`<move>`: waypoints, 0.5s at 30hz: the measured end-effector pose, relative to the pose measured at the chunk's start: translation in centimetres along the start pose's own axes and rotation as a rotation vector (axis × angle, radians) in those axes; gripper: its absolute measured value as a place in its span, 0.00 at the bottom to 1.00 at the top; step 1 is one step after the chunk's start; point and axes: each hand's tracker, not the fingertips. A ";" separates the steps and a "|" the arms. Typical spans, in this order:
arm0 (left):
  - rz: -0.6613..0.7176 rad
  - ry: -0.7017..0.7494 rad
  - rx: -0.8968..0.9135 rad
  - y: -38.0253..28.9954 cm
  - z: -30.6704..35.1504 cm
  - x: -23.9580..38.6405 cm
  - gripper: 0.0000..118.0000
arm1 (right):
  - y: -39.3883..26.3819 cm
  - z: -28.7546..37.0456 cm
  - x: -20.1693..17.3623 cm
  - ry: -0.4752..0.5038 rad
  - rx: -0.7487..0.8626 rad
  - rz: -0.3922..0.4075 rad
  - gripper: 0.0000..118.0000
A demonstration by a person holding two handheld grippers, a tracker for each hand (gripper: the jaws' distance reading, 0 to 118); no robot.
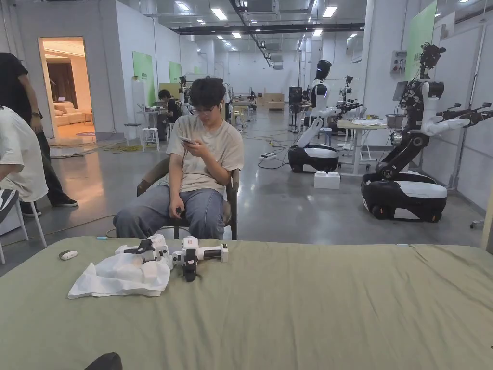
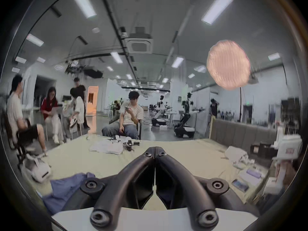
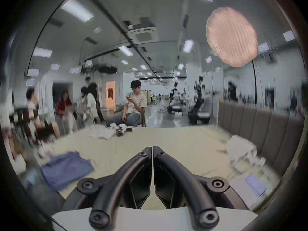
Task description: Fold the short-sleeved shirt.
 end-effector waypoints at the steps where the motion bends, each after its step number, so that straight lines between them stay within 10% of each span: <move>1: -0.011 0.007 0.006 0.0 0.2 -0.1 0.00 | -0.5 0.0 0.1 0.004 -0.006 0.003 0.00; 15: -0.039 0.024 -0.003 0.2 0.4 -0.3 0.00 | -0.3 0.0 -0.5 -0.014 0.035 0.111 0.00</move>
